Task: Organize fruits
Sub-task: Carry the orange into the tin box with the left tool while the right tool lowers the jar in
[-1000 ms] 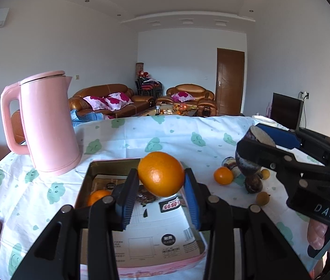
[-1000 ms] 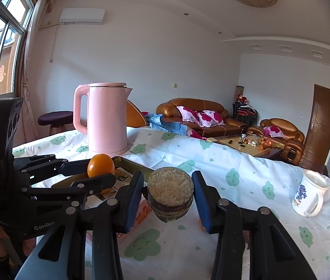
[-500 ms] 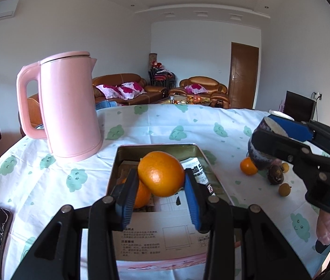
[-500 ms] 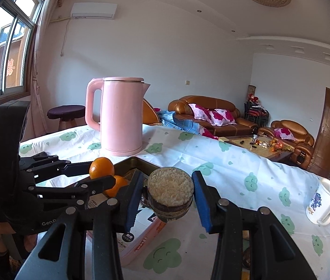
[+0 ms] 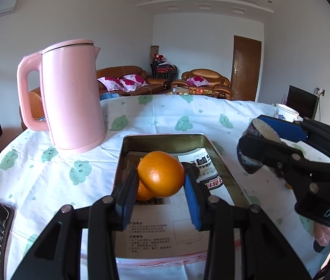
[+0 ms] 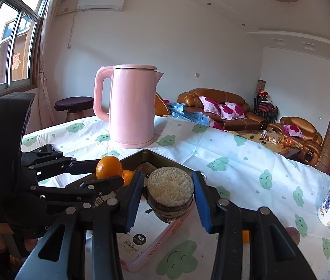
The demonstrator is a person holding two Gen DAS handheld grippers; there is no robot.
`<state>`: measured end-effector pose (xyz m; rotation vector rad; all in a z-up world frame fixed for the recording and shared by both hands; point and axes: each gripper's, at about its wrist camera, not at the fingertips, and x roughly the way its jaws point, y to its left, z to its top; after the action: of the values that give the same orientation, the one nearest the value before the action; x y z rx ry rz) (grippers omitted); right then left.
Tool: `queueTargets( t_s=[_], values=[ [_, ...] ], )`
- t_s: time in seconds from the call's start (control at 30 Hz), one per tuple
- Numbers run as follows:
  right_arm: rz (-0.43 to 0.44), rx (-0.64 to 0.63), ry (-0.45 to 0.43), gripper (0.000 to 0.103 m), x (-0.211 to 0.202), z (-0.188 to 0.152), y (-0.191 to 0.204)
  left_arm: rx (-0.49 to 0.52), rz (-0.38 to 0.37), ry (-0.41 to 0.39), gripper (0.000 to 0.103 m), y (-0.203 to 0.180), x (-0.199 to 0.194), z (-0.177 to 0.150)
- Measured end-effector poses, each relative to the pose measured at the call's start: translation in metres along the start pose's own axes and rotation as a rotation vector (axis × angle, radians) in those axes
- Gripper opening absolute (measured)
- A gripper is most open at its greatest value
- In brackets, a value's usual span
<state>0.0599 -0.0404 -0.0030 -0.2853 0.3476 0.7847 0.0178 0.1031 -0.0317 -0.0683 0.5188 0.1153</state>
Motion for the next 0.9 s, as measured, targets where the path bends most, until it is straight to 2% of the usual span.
queueTargets(
  t_s=[0.33,0.7,0.9],
  values=[
    [0.025,-0.004,0.038,0.045,0.017,-0.004,0.005,0.001,-0.009,0.042,0.040,0.005,0.006,-0.001],
    [0.065,-0.004,0.106,0.045,0.036,-0.011,0.010,-0.010,-0.043,0.129,0.041,0.010,0.019,-0.003],
    [0.110,0.028,0.182,0.045,0.053,-0.018,0.008,-0.009,-0.012,0.126,0.042,0.011,0.017,-0.004]
  ],
)
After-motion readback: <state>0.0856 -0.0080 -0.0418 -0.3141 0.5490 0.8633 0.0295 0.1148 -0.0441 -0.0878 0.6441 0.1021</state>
